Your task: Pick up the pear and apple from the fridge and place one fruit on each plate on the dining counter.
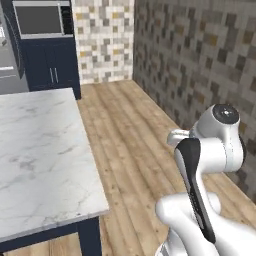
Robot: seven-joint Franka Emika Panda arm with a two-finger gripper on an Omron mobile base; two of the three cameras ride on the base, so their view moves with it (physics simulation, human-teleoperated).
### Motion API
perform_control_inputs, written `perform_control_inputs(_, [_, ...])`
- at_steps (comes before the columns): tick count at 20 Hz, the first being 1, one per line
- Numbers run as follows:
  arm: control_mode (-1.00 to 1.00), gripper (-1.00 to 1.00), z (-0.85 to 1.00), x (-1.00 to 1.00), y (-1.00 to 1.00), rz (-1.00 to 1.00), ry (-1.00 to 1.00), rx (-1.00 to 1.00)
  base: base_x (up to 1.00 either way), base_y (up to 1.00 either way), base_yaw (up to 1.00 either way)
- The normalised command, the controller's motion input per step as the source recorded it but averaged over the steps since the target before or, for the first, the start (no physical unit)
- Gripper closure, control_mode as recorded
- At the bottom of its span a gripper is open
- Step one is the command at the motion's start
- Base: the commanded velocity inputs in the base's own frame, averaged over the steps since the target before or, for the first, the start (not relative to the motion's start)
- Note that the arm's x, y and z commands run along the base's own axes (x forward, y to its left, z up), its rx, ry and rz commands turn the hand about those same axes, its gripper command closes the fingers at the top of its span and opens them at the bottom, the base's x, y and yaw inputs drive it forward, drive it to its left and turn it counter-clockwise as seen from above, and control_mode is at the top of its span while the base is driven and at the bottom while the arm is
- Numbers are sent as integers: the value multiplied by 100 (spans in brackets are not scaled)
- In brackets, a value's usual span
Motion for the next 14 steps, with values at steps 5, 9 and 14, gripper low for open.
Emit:
perform_control_inputs(5, [100,-100,0,0,0,0,0,0,100,-50,5])
perform_control_inputs(9, [100,-100,0,0,0,0,0,0,100,-35,11])
perform_control_inputs(14, [100,-100,0,0,0,0,0,0,100,-22,21])
